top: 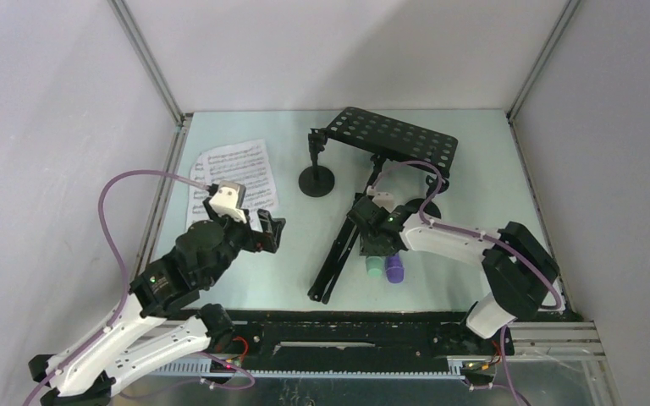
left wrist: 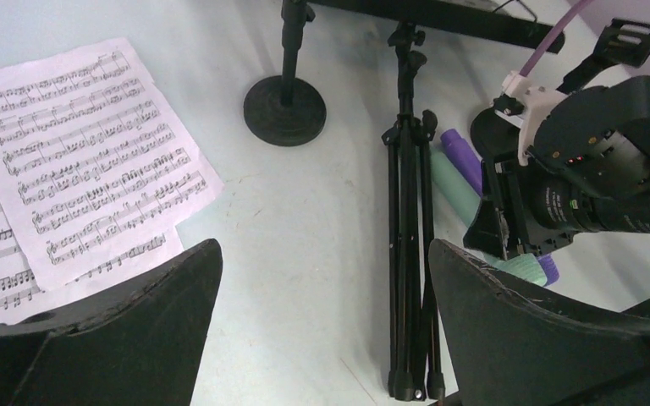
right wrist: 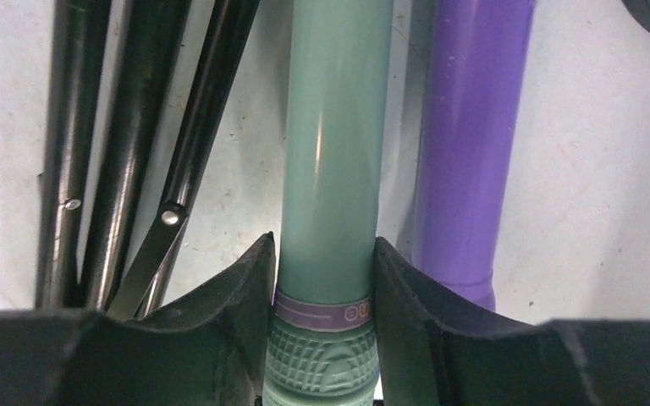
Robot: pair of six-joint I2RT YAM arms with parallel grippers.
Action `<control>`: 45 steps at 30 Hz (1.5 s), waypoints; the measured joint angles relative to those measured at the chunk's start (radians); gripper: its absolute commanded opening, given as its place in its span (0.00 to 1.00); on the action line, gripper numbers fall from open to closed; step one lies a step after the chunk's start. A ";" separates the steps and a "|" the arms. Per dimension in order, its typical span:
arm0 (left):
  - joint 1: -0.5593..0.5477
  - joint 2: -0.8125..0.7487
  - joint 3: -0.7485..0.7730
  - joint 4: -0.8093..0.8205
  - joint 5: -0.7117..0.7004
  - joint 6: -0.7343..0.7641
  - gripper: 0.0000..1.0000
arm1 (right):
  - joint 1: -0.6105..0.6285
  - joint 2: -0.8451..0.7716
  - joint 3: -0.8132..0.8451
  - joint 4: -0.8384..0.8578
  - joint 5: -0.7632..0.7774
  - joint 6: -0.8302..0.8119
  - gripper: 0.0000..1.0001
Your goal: Pack up the instrument practice props
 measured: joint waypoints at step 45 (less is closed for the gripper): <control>0.035 -0.026 -0.076 0.016 -0.048 -0.010 1.00 | -0.156 -0.526 -0.003 -0.078 -0.052 -0.156 0.79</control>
